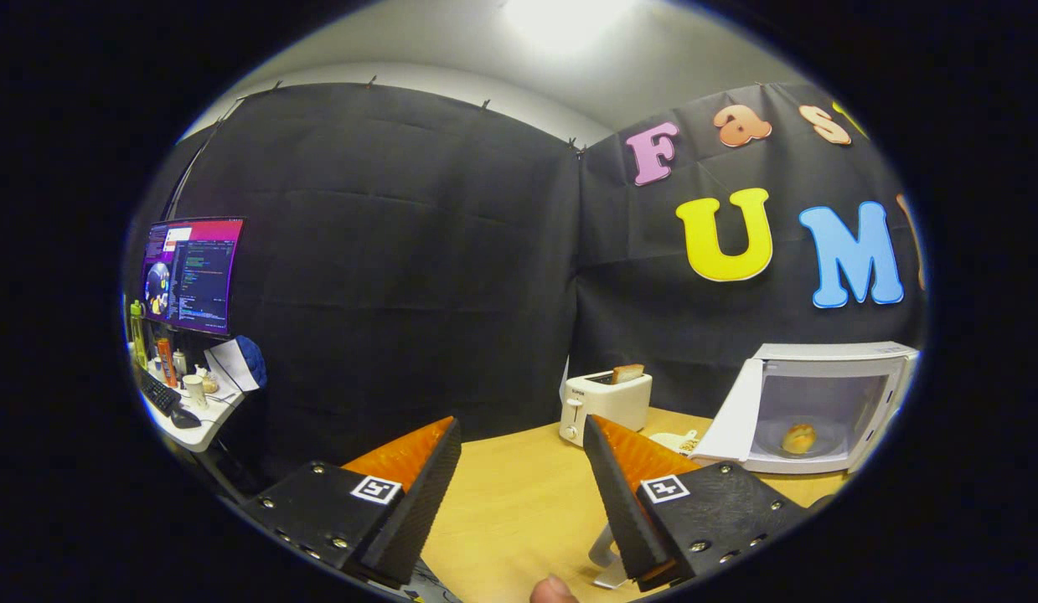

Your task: Open the microwave, put the food inside, and close the microwave door.

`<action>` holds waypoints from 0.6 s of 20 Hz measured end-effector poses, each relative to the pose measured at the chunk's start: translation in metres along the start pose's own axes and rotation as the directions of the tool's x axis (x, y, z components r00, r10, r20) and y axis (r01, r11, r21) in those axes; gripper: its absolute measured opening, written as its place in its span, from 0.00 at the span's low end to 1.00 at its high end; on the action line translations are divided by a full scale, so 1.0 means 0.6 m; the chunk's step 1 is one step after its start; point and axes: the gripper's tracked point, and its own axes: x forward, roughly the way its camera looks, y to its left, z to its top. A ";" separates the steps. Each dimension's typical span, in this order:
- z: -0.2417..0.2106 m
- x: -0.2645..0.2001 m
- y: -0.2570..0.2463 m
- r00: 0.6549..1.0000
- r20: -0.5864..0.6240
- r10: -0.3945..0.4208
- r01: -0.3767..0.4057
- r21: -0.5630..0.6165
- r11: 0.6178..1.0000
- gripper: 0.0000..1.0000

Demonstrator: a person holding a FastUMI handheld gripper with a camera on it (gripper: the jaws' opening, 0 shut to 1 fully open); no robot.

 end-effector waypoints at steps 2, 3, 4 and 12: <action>-0.033 0.007 0.008 0.999 -0.042 0.015 -0.014 0.031 0.999 0.79; -0.048 0.008 -0.003 0.998 -0.064 -0.002 0.004 0.036 0.999 0.74; -0.059 0.012 -0.019 0.996 -0.076 -0.040 0.042 0.026 0.999 0.69; -0.111 -0.024 -0.101 0.956 -0.108 -0.275 0.279 0.029 0.960 0.16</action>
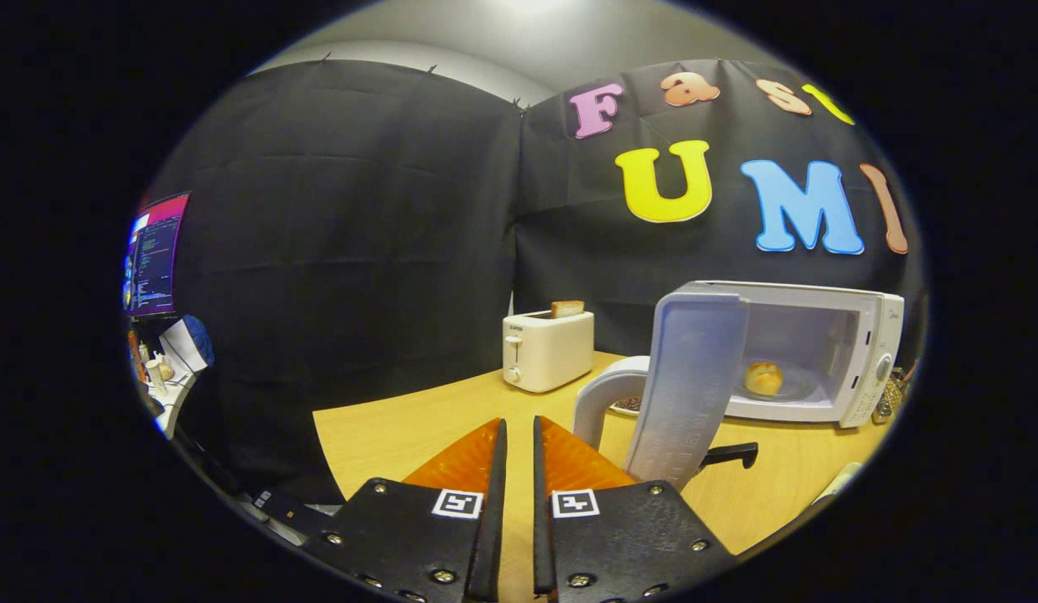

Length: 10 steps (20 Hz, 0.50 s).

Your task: Open the microwave, put the food inside, and close the microwave door.

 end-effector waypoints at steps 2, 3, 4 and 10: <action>-0.004 0.001 -0.024 0.999 -0.004 -0.050 0.050 0.033 0.998 0.06; -0.006 -0.001 -0.037 0.998 -0.009 -0.063 0.064 0.048 0.997 0.06; -0.007 -0.005 -0.051 0.997 -0.010 -0.080 0.081 0.071 0.994 0.05; -0.022 -0.029 -0.205 0.964 -0.001 -0.266 0.265 0.094 0.960 0.01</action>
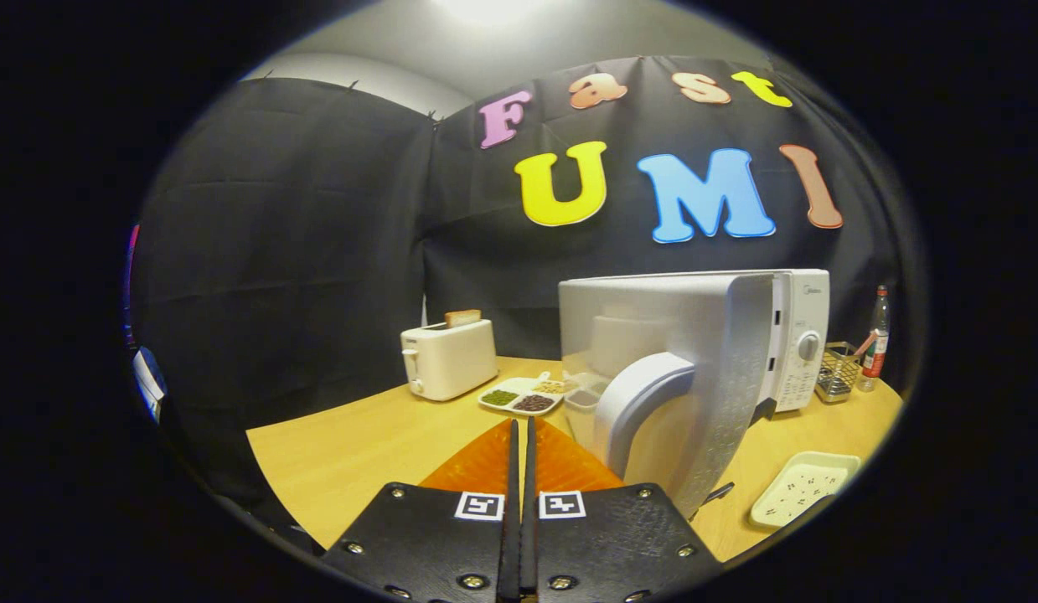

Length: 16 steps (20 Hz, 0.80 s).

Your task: Open the microwave, put the food inside, and close the microwave door.

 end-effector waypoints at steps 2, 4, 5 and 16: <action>0.003 0.009 -0.054 0.997 0.009 -0.070 0.071 -0.022 0.997 0.01; 0.004 0.017 -0.101 0.992 0.016 -0.124 0.125 -0.031 0.992 0.01; 0.009 0.022 -0.124 0.988 0.026 -0.154 0.155 -0.043 0.987 0.01; 0.043 0.103 -0.305 0.928 0.048 -0.370 0.373 -0.100 0.922 0.01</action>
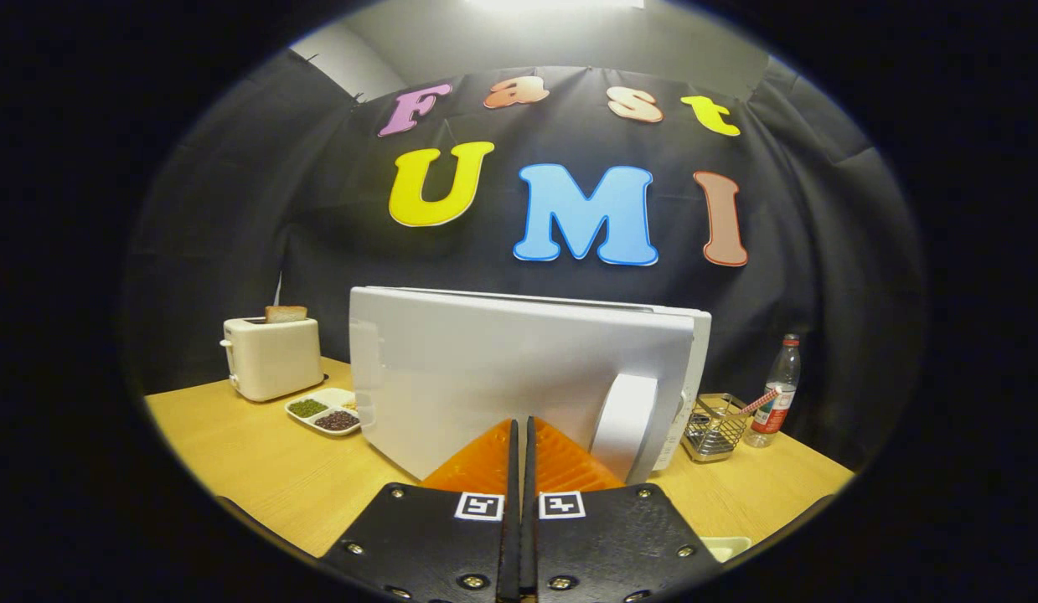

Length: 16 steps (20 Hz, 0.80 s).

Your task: Open the microwave, put the food inside, and close the microwave door.

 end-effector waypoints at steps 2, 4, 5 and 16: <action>-0.002 0.033 -0.011 1.000 -0.014 -0.011 0.011 -0.005 1.000 0.01; 0.000 0.064 -0.030 0.999 -0.016 -0.050 0.050 -0.018 0.999 0.01; -0.003 0.078 -0.037 0.998 -0.025 -0.061 0.061 -0.015 0.998 0.01; -0.013 0.167 -0.078 0.986 -0.009 -0.164 0.162 -0.126 0.979 0.03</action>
